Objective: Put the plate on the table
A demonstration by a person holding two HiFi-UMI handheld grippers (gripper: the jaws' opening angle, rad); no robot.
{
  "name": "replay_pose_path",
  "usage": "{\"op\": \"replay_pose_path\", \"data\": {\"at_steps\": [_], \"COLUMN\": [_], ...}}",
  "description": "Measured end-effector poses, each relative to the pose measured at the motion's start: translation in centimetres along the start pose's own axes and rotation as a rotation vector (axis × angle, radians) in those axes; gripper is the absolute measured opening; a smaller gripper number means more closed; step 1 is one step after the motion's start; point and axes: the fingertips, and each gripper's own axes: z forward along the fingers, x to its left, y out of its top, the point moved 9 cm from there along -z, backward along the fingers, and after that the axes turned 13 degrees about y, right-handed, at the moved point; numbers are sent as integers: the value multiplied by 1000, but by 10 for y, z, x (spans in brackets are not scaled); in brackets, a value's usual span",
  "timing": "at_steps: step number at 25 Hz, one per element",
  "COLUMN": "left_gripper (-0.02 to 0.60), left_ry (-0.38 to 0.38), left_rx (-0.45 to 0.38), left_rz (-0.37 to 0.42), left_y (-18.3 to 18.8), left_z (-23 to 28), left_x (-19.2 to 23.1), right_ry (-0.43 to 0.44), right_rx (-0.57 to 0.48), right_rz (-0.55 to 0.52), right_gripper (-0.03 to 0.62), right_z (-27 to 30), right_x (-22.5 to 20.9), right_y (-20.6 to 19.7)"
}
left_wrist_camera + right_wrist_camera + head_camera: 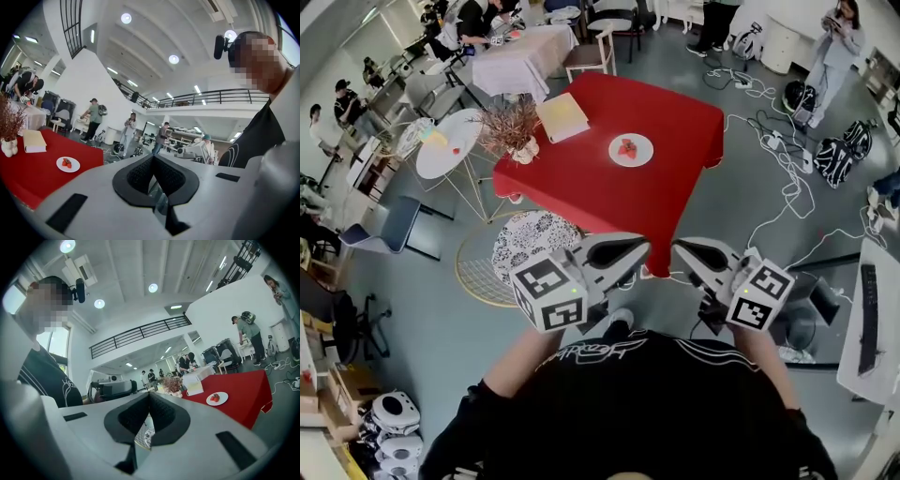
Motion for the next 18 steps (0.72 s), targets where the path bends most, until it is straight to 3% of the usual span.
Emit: {"op": "replay_pose_path", "data": {"at_steps": [18], "left_gripper": [6], "left_ry": [51], "left_rx": [-18], "left_rz": [23], "left_y": [0], "left_z": [-22], "left_x": [-32], "right_ry": [44], "right_rx": [21], "right_rz": [-41], "right_gripper": [8], "right_z": [-7], "right_x": [26], "right_y": [4]}}
